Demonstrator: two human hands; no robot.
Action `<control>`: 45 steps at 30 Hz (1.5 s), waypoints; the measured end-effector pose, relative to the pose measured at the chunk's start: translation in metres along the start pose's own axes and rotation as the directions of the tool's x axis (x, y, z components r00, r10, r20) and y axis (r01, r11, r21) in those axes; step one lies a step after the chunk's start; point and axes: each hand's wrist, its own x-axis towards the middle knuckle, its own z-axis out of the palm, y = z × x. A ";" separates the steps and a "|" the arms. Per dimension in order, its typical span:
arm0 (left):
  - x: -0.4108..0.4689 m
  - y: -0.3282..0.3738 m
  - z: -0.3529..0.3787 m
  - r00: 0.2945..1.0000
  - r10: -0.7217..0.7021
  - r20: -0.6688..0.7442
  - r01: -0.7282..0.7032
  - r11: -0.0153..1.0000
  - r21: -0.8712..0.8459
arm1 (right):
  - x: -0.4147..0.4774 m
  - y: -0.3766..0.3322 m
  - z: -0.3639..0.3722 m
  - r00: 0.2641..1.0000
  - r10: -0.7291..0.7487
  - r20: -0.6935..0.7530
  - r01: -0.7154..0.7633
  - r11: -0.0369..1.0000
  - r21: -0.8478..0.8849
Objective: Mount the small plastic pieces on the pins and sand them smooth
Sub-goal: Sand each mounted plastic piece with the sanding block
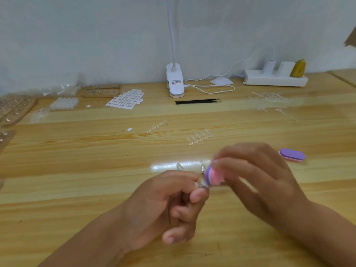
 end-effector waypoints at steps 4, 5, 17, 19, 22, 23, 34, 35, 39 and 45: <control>0.000 0.001 -0.001 1.000 0.018 0.009 -0.018 1.000 -0.008 | 0.003 -0.003 -0.002 0.997 0.017 -0.069 -0.016 1.000 0.008; 0.000 0.000 -0.001 1.000 0.016 0.007 -0.016 1.000 -0.005 | 0.001 -0.009 0.000 0.997 -0.038 -0.067 0.038 0.999 0.000; 0.001 0.001 -0.003 1.000 0.017 0.000 -0.017 1.000 0.024 | 0.001 -0.004 0.001 0.997 -0.075 -0.016 0.074 0.996 -0.051; 0.001 0.002 -0.004 1.000 0.012 0.001 -0.012 1.000 0.011 | 0.003 0.005 -0.002 0.999 0.003 -0.036 -0.006 0.997 -0.082; 0.002 0.001 -0.004 1.000 0.013 -0.012 -0.012 1.000 0.007 | 0.005 -0.005 0.000 0.995 0.010 -0.096 -0.014 0.999 -0.031; 0.002 0.001 -0.004 1.000 0.013 -0.017 -0.012 1.000 0.015 | 0.003 -0.010 0.002 0.995 -0.027 -0.100 0.024 0.999 -0.024; 0.002 0.005 0.005 0.986 0.090 -0.137 -0.067 0.984 0.166 | 0.000 -0.010 0.002 0.997 -0.058 -0.042 0.055 0.997 -0.062; 0.003 0.005 0.005 0.984 0.096 -0.147 -0.068 0.980 0.186 | 0.000 -0.005 0.000 0.998 -0.052 -0.025 0.049 0.994 -0.095; 0.003 0.004 0.007 0.977 0.126 -0.172 -0.079 0.964 0.255 | 0.004 0.005 -0.006 0.996 0.051 -0.072 -0.058 0.993 -0.104; 0.003 0.002 0.009 0.972 0.151 -0.179 -0.097 0.956 0.278 | 0.001 0.004 -0.003 1.000 -0.023 -0.010 0.021 0.989 -0.145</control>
